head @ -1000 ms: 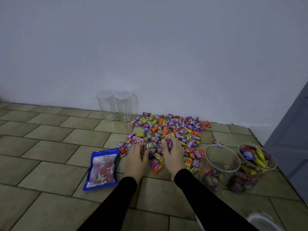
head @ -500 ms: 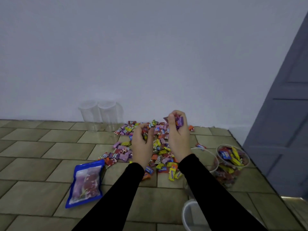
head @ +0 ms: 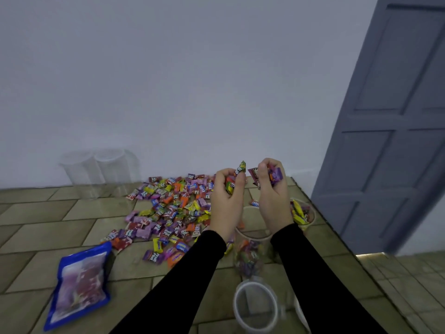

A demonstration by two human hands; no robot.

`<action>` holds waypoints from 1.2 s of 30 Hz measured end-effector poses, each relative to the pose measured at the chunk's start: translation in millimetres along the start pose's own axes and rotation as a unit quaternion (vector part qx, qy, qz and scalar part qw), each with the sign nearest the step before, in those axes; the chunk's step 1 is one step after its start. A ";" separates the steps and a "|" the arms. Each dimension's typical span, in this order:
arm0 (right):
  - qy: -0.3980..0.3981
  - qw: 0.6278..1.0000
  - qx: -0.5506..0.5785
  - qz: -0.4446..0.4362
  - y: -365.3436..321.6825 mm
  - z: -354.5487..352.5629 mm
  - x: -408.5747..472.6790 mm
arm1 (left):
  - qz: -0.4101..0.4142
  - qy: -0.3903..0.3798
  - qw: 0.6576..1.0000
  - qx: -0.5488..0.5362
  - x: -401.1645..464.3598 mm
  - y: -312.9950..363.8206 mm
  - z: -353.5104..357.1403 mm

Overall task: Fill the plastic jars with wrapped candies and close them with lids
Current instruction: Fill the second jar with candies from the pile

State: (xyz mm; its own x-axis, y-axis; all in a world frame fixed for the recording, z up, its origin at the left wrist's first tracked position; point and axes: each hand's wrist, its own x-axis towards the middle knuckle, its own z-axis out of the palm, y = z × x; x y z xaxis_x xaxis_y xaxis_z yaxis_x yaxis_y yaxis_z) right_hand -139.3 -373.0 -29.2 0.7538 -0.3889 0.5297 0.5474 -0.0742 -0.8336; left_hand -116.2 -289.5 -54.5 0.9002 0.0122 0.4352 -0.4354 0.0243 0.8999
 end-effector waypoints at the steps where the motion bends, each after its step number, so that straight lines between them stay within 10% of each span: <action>1: 0.003 1.000 0.002 0.005 2.1 -3.3 -0.4 | -0.004 -0.009 1.000 -0.005 -1.8 -0.2 2.5; 36: 0.025 0.993 -0.028 0.108 29.5 -2.6 -14.8 | 0.009 -0.079 0.996 -0.039 -10.1 -21.0 -0.4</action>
State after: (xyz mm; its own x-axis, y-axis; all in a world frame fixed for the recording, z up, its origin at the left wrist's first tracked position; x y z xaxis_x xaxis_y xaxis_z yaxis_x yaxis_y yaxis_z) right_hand -135.2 -371.8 -62.1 0.8324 -0.4455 0.3297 0.3525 -0.0335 -0.9352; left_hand -116.1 -289.7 -77.8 0.8779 -0.1448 0.4563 -0.4455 0.1023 0.8894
